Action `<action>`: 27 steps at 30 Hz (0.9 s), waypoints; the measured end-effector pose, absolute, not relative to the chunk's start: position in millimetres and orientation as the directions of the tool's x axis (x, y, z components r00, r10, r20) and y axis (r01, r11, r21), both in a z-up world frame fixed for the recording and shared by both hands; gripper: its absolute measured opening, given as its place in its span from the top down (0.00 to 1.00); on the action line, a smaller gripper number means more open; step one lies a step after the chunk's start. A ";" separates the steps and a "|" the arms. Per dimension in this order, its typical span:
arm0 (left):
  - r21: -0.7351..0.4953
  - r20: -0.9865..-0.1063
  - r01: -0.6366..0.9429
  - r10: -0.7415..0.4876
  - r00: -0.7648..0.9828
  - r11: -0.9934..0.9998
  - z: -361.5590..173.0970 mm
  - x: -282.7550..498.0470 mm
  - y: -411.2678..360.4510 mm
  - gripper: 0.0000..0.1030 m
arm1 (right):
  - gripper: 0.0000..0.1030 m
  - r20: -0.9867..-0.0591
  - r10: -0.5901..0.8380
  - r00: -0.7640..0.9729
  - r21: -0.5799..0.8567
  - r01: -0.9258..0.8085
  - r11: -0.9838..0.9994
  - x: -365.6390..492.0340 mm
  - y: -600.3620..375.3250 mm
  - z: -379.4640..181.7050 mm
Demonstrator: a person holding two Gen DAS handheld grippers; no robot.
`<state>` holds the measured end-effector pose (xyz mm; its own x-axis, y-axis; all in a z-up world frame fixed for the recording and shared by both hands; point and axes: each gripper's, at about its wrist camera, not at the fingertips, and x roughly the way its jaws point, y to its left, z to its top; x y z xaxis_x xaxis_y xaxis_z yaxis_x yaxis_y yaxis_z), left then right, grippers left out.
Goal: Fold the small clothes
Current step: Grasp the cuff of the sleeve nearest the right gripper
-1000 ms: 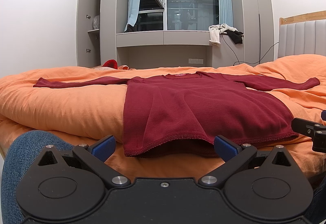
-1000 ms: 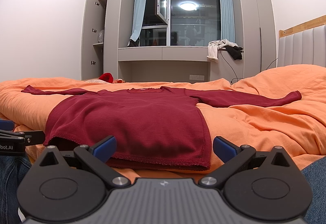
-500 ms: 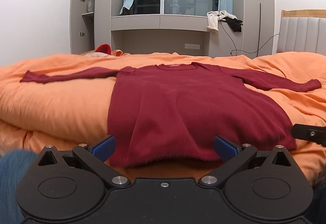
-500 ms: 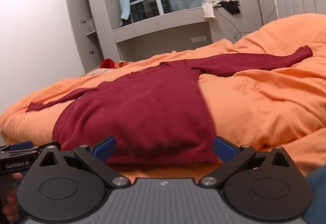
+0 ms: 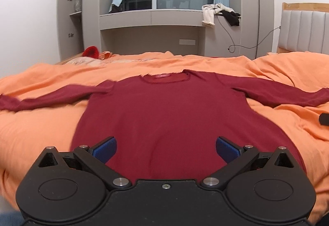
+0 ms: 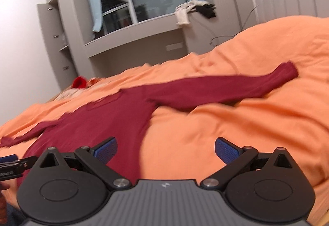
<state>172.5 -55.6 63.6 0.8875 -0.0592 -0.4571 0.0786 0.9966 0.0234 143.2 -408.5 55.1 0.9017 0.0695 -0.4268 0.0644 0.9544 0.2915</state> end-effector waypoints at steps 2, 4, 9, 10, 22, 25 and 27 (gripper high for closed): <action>0.036 -0.459 0.095 -0.068 0.886 0.995 68.2 192.4 -62.5 0.01 | 0.00 -0.428 0.040 0.903 0.305 0.102 0.947 158.7 -422.5 57.9; 0.051 -0.461 0.113 -0.077 0.884 0.992 72.4 213.9 -69.0 0.01 | 0.00 -0.431 0.012 0.902 0.328 0.144 0.934 175.3 -438.7 59.7; 0.083 -0.450 0.145 -0.093 0.888 0.986 76.2 264.9 -80.3 0.01 | 0.00 -0.433 -0.092 0.897 0.358 0.265 0.895 208.2 -484.5 57.7; 0.091 -0.441 0.145 -0.090 0.893 0.985 75.1 274.6 -81.2 0.01 | 0.00 -0.443 -0.116 0.889 0.360 0.295 0.885 213.7 -493.7 56.6; 0.099 -0.417 0.060 -0.013 0.909 0.993 47.1 335.3 -64.7 0.01 | 0.00 -0.530 -0.458 0.714 0.179 0.622 0.762 280.4 -569.2 26.9; 0.087 -0.449 0.050 -0.006 0.894 0.995 42.3 343.4 -59.0 0.01 | 0.08 -0.527 -0.486 0.697 0.189 0.654 0.732 289.1 -576.9 21.4; 0.077 -0.481 0.035 0.007 0.877 0.996 38.1 348.6 -54.1 0.01 | 0.16 -0.515 -0.491 0.702 0.202 0.657 0.727 295.3 -582.2 15.1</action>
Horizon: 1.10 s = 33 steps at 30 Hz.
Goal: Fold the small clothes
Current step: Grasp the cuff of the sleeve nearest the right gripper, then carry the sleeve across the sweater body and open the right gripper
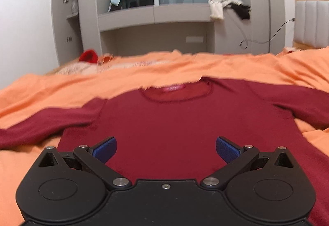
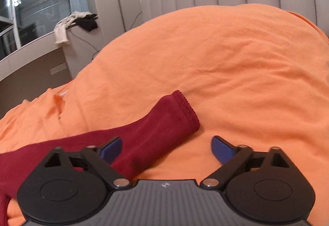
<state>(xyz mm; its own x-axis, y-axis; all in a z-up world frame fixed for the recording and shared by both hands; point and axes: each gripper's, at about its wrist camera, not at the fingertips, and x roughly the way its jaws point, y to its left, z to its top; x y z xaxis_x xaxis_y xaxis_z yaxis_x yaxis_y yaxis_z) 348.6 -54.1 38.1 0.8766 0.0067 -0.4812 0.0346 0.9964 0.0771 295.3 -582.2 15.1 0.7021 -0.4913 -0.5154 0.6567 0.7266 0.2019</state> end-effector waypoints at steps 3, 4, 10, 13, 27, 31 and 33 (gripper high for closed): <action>0.027 -0.535 0.003 0.013 0.845 1.000 32.2 356.9 -41.7 0.01 | 0.32 -0.491 -0.518 0.700 0.187 0.666 0.722 301.3 -584.4 10.2; 0.006 -0.548 -0.003 0.006 0.836 1.000 31.2 358.0 -37.9 0.01 | 0.43 -0.478 -0.529 0.701 0.178 0.667 0.724 301.6 -583.8 9.7; -0.063 -0.592 -0.024 -0.017 0.806 0.998 29.2 360.4 -24.6 0.01 | 0.84 -0.455 -0.531 0.715 0.191 0.661 0.726 304.9 -586.3 6.1; -0.084 -0.590 -0.030 -0.026 0.807 0.996 33.2 358.4 -18.2 0.01 | 0.93 -0.421 -0.531 0.735 0.174 0.640 0.749 305.4 -574.6 13.2; -0.198 -0.581 -0.150 0.007 0.814 0.969 56.9 364.8 30.8 0.01 | 0.93 -0.120 -0.227 0.967 -0.073 0.219 0.973 335.9 -395.6 124.1; -0.216 -0.570 -0.198 0.041 0.820 0.956 63.0 361.4 46.2 0.01 | 0.93 -0.079 -0.077 0.994 -0.187 0.061 0.981 346.4 -317.7 142.2; -0.213 -0.556 -0.217 0.064 0.829 0.953 66.6 359.2 52.2 0.01 | 0.94 -0.073 -0.008 0.997 -0.233 -0.009 0.972 350.3 -280.6 143.3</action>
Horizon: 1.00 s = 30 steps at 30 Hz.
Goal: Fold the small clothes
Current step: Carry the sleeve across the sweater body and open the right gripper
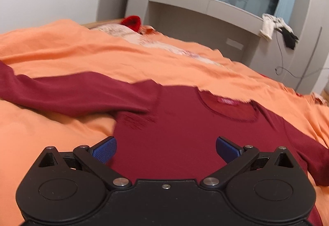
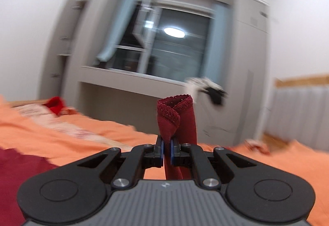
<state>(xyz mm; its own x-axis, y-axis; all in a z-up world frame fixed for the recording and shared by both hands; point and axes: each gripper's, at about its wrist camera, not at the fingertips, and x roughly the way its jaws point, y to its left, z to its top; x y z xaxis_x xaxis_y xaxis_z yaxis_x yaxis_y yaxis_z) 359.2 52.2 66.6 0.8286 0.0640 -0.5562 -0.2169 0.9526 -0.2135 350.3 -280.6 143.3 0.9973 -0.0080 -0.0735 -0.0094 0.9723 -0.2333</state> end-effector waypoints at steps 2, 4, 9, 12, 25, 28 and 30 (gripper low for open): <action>-0.216 -0.541 -0.234 0.083 0.837 0.948 70.1 357.0 58.9 0.01 | 0.94 -0.078 0.065 0.995 -0.275 -0.084 0.958 351.2 -242.3 141.0; -0.228 -0.532 -0.256 0.100 0.841 0.939 72.9 355.3 67.5 0.01 | 0.94 -0.092 0.126 0.988 -0.317 -0.149 0.937 350.0 -206.5 136.7; -0.270 -0.516 -0.316 0.140 0.845 0.910 77.2 349.6 91.5 0.01 | 0.94 -0.191 0.261 0.946 -0.434 -0.320 0.842 340.9 -132.7 100.7; -0.298 -0.515 -0.348 0.158 0.842 0.889 78.2 347.8 106.3 0.01 | 0.94 -0.264 0.314 0.912 -0.493 -0.408 0.768 328.8 -102.6 67.0; -0.295 -0.538 -0.335 0.134 0.832 0.895 71.6 351.8 104.9 0.01 | 0.60 -0.445 0.395 0.804 -0.584 -0.595 0.552 294.7 -83.3 8.0; -0.299 -0.554 -0.296 0.088 0.828 0.907 67.6 356.1 98.0 0.01 | 0.36 -0.442 0.412 0.797 -0.534 -0.603 0.593 282.9 -108.3 17.0; -0.303 -0.563 -0.270 0.058 0.825 0.914 64.6 358.4 93.8 0.01 | 0.27 -0.445 0.405 0.799 -0.514 -0.598 0.615 277.1 -126.6 22.6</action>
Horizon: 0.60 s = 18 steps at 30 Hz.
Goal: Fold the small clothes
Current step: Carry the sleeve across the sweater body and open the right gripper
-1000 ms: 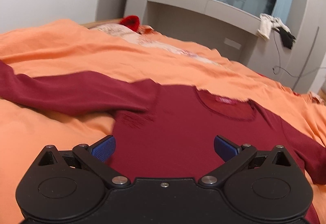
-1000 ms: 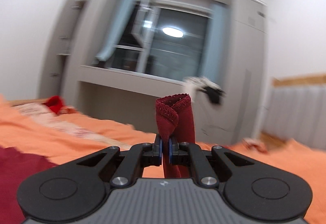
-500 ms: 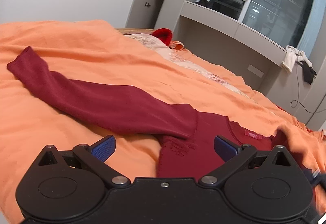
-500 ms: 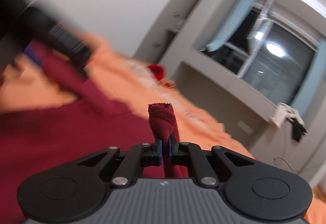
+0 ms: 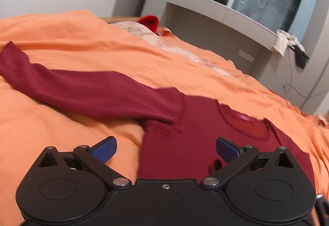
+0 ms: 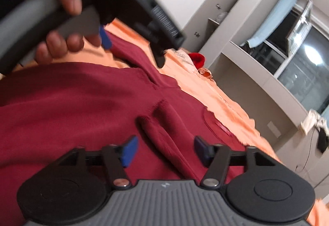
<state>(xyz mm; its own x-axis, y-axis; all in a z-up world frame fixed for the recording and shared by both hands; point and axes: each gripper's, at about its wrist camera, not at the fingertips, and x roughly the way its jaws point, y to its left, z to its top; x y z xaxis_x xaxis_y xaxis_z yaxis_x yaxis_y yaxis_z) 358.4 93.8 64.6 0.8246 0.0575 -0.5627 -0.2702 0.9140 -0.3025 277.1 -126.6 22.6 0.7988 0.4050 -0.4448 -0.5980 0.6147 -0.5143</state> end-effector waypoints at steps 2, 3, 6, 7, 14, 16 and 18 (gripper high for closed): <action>-0.303 -0.572 -0.239 0.025 0.820 0.923 61.0 361.4 87.0 0.01 | 0.18 -0.438 0.384 0.813 -0.509 -0.576 0.640 270.7 -148.8 27.7; -0.301 -0.576 -0.223 0.009 0.817 0.927 58.9 362.5 83.1 0.01 | 0.13 -0.428 0.372 0.824 -0.506 -0.559 0.657 267.8 -162.4 28.9; -0.283 -0.596 -0.174 -0.031 0.803 0.943 51.6 367.3 68.1 0.01 | 0.05 -0.398 0.320 0.860 -0.497 -0.495 0.712 266.3 -196.5 34.0; -0.268 -0.603 -0.163 -0.033 0.797 0.949 48.7 369.0 63.1 0.01 | 0.02 -0.385 0.294 0.875 -0.494 -0.465 0.735 267.8 -208.2 35.7; -0.042 -0.667 -0.130 0.069 0.742 0.991 27.2 379.1 32.2 0.01 | 0.01 -0.294 -0.048 0.954 -0.525 -0.120 0.842 306.4 -286.5 33.4; -0.004 -0.662 -0.116 0.084 0.745 0.993 25.2 377.2 27.6 0.01 | 0.10 -0.341 -0.092 0.936 -0.522 -0.107 0.846 319.4 -304.9 25.9; 0.008 -0.660 -0.109 0.087 0.746 0.994 23.9 376.4 26.8 0.00 | 0.19 -0.393 -0.123 0.911 -0.507 -0.103 0.856 332.5 -320.9 18.5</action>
